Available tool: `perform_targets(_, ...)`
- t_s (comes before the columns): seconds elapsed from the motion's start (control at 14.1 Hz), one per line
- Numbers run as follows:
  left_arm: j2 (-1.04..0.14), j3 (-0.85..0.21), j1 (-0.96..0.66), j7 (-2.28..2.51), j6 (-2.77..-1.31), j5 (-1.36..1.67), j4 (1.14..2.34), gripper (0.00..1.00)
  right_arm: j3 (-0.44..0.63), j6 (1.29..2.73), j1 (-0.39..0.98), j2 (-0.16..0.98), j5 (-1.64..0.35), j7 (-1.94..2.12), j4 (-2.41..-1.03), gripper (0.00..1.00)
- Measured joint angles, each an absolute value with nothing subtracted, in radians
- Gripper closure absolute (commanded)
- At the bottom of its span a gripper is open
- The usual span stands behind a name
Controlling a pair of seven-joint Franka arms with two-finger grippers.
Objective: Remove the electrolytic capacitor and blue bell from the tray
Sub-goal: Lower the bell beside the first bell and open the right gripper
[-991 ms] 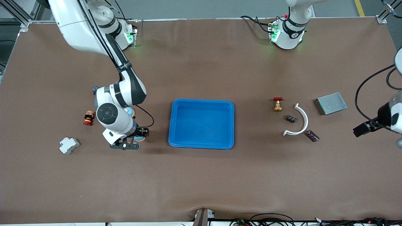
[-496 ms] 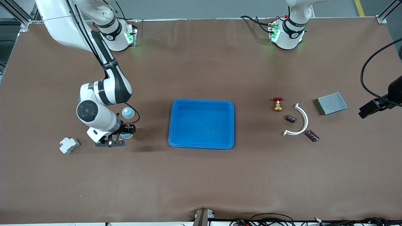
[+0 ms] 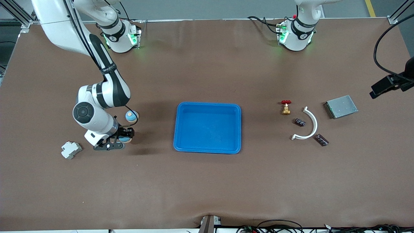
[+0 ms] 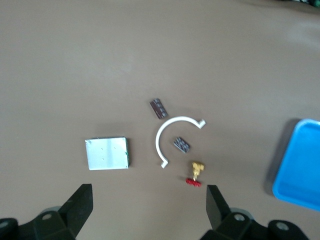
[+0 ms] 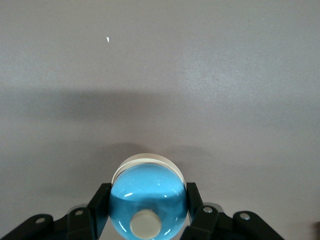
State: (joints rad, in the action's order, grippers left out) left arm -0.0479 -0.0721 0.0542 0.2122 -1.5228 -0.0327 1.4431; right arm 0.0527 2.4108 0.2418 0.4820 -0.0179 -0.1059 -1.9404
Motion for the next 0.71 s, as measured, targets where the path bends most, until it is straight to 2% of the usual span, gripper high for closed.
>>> perform_targets(0.21, 0.003, 0.029, -0.043, 0.193, -1.521, -0.009, 1.505, 0.0, 0.051, 2.441, 0.221, 0.482, -0.021, -0.081, -1.961, 1.0)
perform_targets(0.5, 0.033, 0.039, -0.086, 0.193, -1.564, -0.009, 1.588, 0.0, 0.047, 2.492, 0.199, 0.482, -0.09, -0.001, -1.991, 1.0)
perform_targets(0.71, 0.022, 0.043, -0.088, 0.193, -1.583, -0.009, 1.594, 0.0, 0.047, 2.521, 0.192, 0.482, -0.102, 0.018, -2.005, 1.0)
